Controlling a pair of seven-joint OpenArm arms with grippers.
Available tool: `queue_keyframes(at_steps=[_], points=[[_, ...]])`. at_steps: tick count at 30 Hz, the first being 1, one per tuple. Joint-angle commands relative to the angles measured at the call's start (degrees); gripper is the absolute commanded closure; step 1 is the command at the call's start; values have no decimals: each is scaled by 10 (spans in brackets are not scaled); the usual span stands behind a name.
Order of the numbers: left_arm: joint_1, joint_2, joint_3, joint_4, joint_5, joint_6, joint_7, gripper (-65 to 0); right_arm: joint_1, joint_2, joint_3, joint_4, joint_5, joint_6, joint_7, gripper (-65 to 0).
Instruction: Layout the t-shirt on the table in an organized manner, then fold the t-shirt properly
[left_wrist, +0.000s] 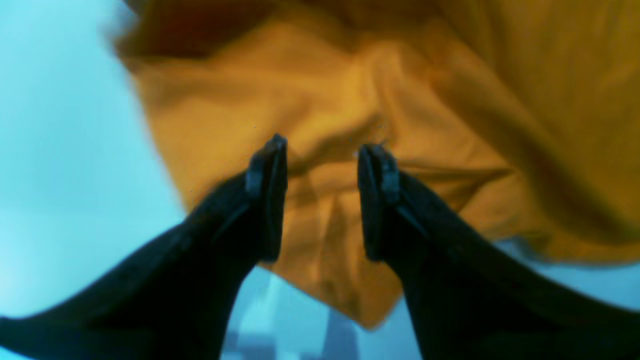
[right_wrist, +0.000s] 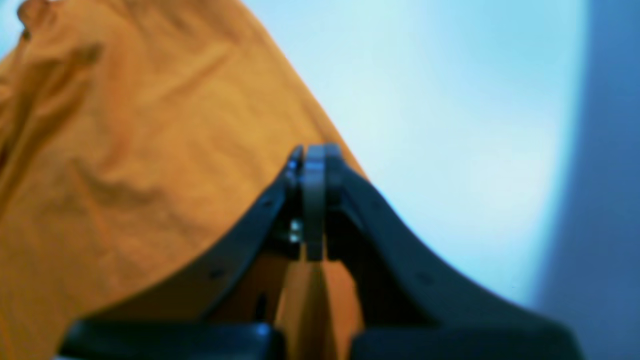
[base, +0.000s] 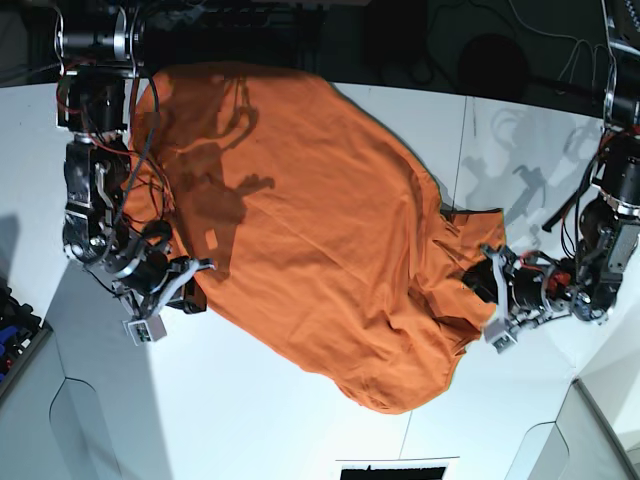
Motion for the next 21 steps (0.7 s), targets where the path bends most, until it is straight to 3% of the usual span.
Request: queue_keyframes(at_steps=[1, 4, 9, 11, 15, 21], points=[[-6, -13, -6, -5, 7, -1, -8, -260, 27, 3, -8, -6, -1, 4, 15, 0], [9, -11, -6, -47, 40, 16, -19, -260, 47, 5, -32, -34, -29, 4, 15, 0], [9, -10, -6, -100, 106, 16, -54, -260, 40, 32, -58, -35, -31, 4, 12, 0], [9, -10, -6, -104, 138, 21, -78, -260, 30, 44, -59, -35, -20, 4, 12, 0], [-2, -2, -6, -104, 196, 64, -122, -260, 0, 64, -59, -33, 26, 7, 0, 0], [-33, 43, -6, -105, 234, 85, -125, -260, -66, 79, -54, 2, 57, 10, -10, 0]])
